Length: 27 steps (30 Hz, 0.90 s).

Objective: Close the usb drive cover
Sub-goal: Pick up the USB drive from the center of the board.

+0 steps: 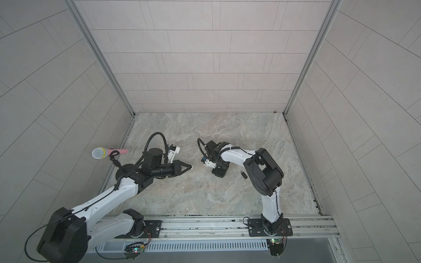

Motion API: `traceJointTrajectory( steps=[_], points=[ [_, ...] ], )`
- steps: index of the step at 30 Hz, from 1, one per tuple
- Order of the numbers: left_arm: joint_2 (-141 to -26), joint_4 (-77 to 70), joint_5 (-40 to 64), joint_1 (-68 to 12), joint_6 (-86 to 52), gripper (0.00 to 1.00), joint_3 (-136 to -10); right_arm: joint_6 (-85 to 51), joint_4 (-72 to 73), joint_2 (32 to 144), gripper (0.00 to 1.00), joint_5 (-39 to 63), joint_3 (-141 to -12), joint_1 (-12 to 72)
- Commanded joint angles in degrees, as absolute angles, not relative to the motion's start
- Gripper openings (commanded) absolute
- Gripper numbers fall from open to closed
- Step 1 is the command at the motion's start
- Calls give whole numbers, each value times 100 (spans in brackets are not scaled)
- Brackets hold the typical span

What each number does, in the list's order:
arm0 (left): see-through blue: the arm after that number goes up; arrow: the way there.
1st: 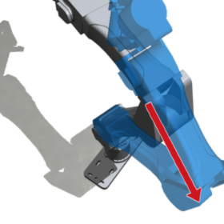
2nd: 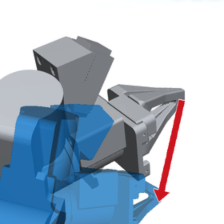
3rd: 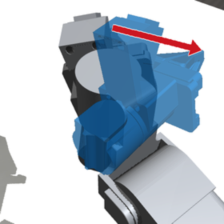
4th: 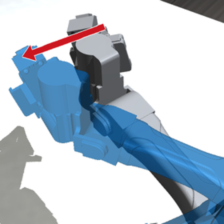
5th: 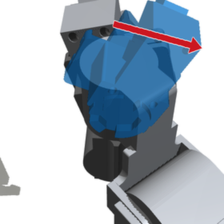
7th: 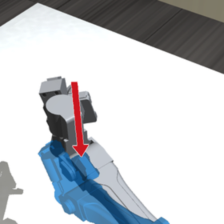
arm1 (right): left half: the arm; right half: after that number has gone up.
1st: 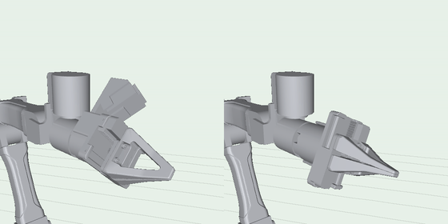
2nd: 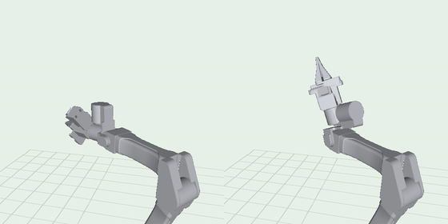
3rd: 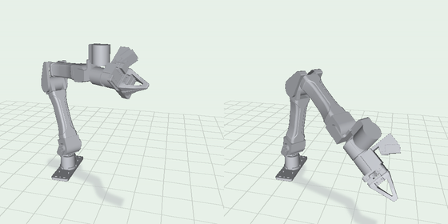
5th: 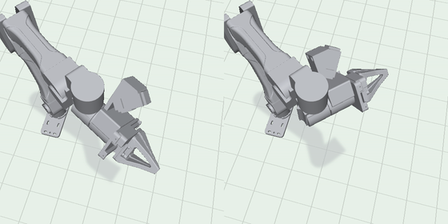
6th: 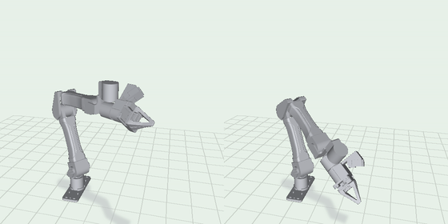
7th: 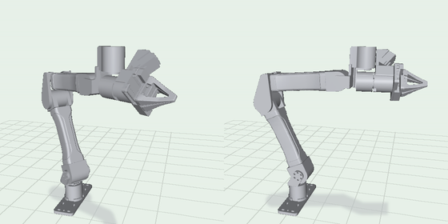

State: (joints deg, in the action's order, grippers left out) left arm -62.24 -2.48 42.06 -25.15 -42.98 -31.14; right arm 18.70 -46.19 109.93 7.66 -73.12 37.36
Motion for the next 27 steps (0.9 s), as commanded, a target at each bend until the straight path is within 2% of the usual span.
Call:
traceJointTrajectory(
  steps=[1, 10, 15, 22, 27],
  points=[
    [-6160, -177, 4154, -2486, -4254, 5, -3041, 1722, -4490, 11476, 28, 853, -7076, 3809],
    [-6287, -187, 4198, -2487, -4220, 5, -3085, 1333, -3919, 11073, 16, 632, -6853, 4000],
    [-6377, -209, 4304, -2487, -4175, 5, -3094, 1250, -3385, 9972, 14, 710, -6360, 3999],
    [-6713, -318, 4815, -2496, -3952, 5, -3274, 1270, -2048, 8293, 14, 1579, -5182, 4036],
    [-6960, -320, 5023, -2545, -3903, 5, -3458, 1296, -1357, 7765, 14, 1706, -4671, 4245]
  ],
)
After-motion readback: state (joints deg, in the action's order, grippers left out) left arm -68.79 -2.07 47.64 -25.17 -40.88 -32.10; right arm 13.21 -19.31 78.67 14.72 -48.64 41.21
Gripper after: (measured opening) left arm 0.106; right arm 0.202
